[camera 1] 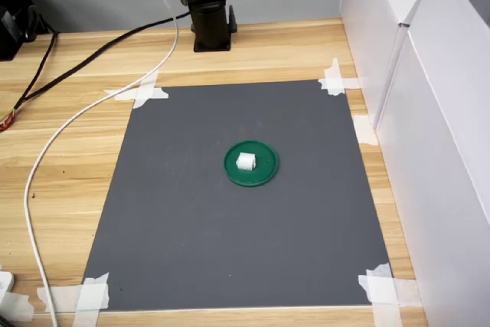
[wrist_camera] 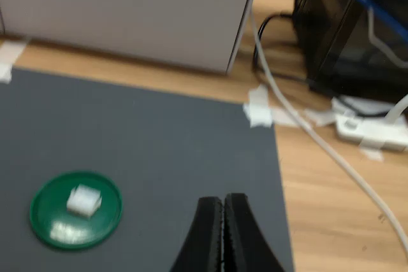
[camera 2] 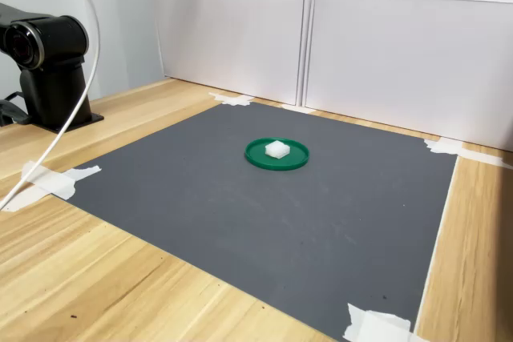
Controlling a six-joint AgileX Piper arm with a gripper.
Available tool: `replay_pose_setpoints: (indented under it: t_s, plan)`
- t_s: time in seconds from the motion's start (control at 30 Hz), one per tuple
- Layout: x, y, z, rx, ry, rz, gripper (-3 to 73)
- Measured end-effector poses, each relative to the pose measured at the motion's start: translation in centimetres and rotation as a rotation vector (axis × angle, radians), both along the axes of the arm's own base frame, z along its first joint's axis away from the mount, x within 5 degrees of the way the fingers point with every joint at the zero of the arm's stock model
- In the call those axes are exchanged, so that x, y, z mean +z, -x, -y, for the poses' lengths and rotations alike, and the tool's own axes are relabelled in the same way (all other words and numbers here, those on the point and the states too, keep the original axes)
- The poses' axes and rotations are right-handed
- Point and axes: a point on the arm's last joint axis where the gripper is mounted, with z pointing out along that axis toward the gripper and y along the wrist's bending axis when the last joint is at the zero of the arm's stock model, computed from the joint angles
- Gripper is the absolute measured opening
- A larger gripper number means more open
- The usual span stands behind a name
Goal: Grasp a white terminal and put it in the green lid.
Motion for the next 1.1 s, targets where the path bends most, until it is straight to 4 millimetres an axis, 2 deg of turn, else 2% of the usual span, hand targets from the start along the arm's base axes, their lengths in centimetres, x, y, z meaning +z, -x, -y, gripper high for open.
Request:
replay_pose_setpoints:
  t_s: [0.23,0.4,0.57,0.73,0.97,1.1]
  plan:
    - [-4.7,-1.0,-0.6,0.030,-0.043,-0.082,-1.4]
    - [-7.0,-1.3,-1.1,0.049,-0.159,-0.100,-1.4]
    - [-9.4,-1.0,-1.0,0.044,-0.191,-0.120,-1.4]
    - [-10.4,-0.3,-0.9,0.048,-0.203,-0.078,-1.5]
    - [-10.4,-0.2,-0.8,0.042,-0.208,-0.067,-1.5]
    - [-10.4,-0.2,-0.5,-0.024,-0.213,-0.060,-1.5]
